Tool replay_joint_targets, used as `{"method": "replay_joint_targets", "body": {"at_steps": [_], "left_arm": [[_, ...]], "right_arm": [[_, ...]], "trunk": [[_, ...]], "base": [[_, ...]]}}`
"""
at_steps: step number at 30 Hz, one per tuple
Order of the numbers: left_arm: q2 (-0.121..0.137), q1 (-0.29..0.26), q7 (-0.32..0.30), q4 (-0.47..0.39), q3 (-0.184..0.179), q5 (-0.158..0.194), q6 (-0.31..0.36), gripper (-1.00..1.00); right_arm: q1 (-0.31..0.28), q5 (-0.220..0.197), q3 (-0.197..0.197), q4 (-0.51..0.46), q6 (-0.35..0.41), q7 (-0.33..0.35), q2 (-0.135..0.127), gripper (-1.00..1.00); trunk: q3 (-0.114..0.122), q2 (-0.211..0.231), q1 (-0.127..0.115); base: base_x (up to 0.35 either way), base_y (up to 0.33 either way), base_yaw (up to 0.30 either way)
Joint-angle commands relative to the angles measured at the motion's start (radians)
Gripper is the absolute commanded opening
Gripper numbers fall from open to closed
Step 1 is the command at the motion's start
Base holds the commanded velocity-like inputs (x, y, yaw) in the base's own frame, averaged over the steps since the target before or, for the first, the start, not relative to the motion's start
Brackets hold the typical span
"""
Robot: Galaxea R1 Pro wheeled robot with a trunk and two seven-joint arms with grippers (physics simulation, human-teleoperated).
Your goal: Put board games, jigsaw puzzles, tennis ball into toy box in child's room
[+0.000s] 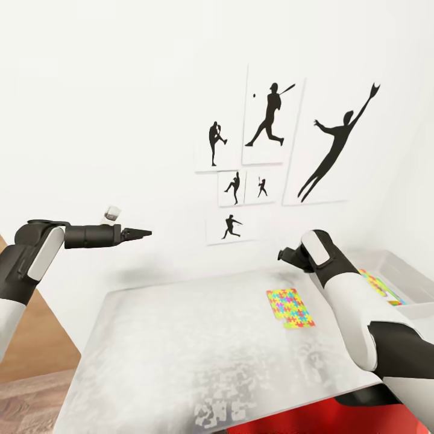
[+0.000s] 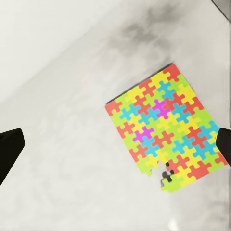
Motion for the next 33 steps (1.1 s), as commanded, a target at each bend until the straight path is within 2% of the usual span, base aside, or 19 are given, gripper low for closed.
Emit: {"method": "replay_joint_targets", "body": {"at_steps": [1,12,33], "left_arm": [[0.001,-0.001,-0.003,0.000,-0.002,0.001,0.004,1.00],[0.001,-0.001,-0.004,0.000,-0.002,0.001,0.004,1.00],[0.001,-0.001,-0.004,-0.001,-0.003,0.001,0.004,1.00]], "right_arm": [[-0.001,-0.011,-0.001,-0.001,0.001,-0.009,0.000,1.00],[0.000,-0.009,0.000,0.029,-0.031,-0.009,-0.010,1.00],[-0.001,-0.006,0.000,0.048,-0.038,-0.009,-0.012,1.00]], "trunk": [[-0.004,-0.002,0.001],[-0.021,-0.002,0.001],[-0.055,-0.002,0.001]], "base": [[0.000,0.000,0.000],[0.000,0.000,0.000],[0.000,0.000,0.000]]}}
